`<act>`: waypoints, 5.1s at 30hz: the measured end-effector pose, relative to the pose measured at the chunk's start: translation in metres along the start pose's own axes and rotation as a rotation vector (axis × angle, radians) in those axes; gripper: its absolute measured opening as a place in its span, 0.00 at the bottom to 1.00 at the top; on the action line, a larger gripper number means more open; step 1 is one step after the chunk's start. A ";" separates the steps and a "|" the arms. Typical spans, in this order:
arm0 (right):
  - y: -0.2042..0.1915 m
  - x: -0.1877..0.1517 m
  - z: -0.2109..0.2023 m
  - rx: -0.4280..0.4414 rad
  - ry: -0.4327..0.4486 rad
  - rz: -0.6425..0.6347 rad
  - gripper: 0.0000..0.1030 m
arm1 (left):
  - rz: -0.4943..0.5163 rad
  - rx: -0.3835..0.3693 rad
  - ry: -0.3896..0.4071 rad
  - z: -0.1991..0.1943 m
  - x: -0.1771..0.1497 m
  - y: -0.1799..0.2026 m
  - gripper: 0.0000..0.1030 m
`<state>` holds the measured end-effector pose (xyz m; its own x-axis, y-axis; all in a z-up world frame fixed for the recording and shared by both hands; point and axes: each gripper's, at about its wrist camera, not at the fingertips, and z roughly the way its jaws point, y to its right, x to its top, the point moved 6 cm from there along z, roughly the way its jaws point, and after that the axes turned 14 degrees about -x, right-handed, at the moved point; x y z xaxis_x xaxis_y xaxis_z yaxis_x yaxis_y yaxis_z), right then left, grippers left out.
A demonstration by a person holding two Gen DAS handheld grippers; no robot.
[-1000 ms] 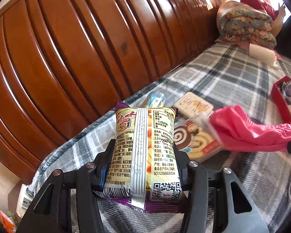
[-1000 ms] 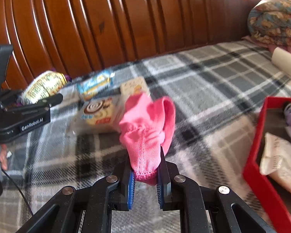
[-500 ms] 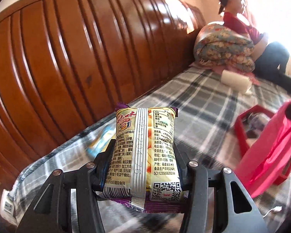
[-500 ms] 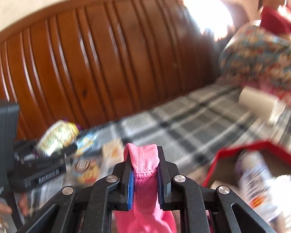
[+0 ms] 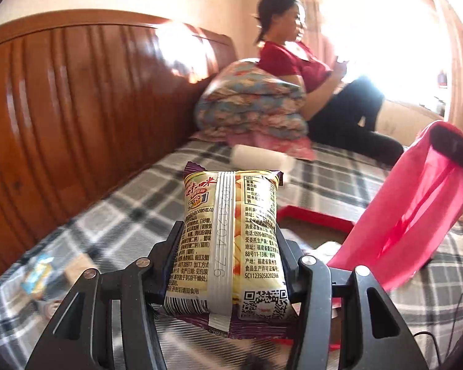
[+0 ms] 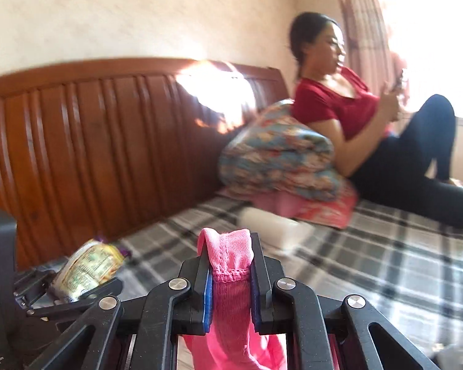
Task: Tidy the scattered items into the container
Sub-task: 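Carry the yellow snack bag and pink cloth toward the red tray, then lower the snack bag and pink cloth into the tray and open both tools, then move both tools back toward the swirl-cake packet and candy tube, then grasp the swirl-cake packet with the left tool while the right tool grasps the clear candy tube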
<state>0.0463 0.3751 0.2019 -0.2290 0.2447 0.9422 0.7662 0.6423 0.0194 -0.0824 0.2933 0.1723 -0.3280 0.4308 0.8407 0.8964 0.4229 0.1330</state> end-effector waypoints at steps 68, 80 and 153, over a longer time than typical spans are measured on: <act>-0.149 -0.066 0.072 0.509 -0.401 0.145 1.00 | -0.230 0.814 -0.141 -0.074 -0.189 -0.235 0.99; -0.305 -0.165 0.130 0.436 -0.520 -0.146 1.00 | -0.627 0.615 -0.038 -0.053 -0.211 -0.315 1.00; -0.451 -0.138 0.160 0.459 -0.640 -0.303 0.52 | -0.657 0.559 -0.035 -0.121 -0.256 -0.294 1.00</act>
<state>-0.3634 0.1679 0.0101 -0.7874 0.2901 0.5439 0.3289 0.9440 -0.0274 -0.2261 -0.0379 -0.0189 -0.7456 -0.0186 0.6661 0.2462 0.9212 0.3013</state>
